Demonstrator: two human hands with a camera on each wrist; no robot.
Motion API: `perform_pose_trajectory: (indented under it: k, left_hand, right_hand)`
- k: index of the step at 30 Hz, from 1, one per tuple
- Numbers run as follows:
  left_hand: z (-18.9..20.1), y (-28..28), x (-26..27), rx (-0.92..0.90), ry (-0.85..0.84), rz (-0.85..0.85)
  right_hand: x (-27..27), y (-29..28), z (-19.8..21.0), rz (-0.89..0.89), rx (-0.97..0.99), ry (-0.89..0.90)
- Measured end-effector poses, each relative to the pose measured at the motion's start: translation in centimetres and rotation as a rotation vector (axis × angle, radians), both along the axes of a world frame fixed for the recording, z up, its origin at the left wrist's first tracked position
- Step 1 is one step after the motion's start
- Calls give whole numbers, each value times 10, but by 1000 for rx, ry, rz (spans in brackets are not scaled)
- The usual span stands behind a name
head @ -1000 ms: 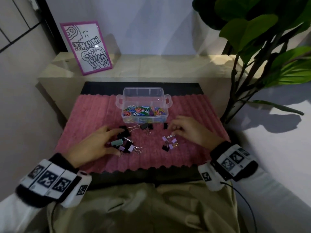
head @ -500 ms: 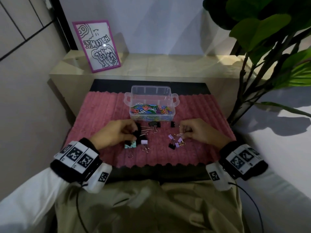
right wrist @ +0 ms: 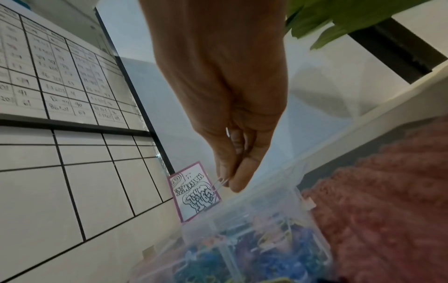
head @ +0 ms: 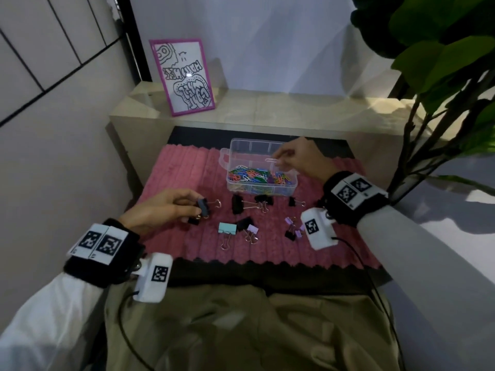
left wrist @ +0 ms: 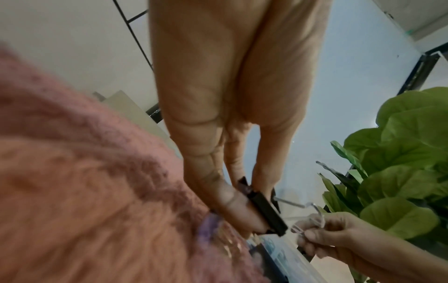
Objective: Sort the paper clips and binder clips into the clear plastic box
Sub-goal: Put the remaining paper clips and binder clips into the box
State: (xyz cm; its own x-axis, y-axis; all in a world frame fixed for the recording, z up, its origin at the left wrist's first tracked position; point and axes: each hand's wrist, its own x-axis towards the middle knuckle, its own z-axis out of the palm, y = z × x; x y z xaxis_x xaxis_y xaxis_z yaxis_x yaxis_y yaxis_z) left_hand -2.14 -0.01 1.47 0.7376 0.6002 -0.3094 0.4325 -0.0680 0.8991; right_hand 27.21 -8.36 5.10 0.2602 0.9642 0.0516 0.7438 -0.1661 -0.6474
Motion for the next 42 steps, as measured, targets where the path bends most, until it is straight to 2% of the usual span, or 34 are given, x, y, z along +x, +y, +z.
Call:
perform_pose_trajectory:
  k: [3, 7, 12, 15, 18, 22, 25, 30, 36, 40, 42]
  left_hand:
    - [-1, -4, -3, -28, -20, -67]
    - [0, -9, 3, -31, -90, -100]
    - [2, -17, 19, 52, -151, -119]
    - [4, -24, 28, 53, -183, -104]
    - [8, -21, 23, 69, -205, -29]
    - [21, 2, -13, 168, -228, 140]
    - [24, 12, -40, 166, -320, 275]
    - [17, -3, -43, 143, -246, 200]
    - [15, -21, 1, 109, -180, 59]
    - [14, -20, 20, 298, 78, -165]
    - [13, -20, 22, 446, 203, -210]
  right_hand:
    - [-7, -4, -4, 29, -39, -109]
    - [-17, -23, -4, 93, 25, -214]
    - [-50, -40, -1, 229, 136, -29]
    - [-75, -38, 0, 305, -25, 23]
    - [-90, -32, -6, 381, -195, -86]
    - [-95, -40, -25, 501, -339, -253]
    - [-91, -51, -37, 516, -317, -303]
    - [-63, -62, -31, 318, -225, -80]
    - [-42, -84, -28, 145, -254, 168]
    - [-32, -94, -28, 44, -156, 344]
    - [-26, -98, -24, -24, -61, 505]
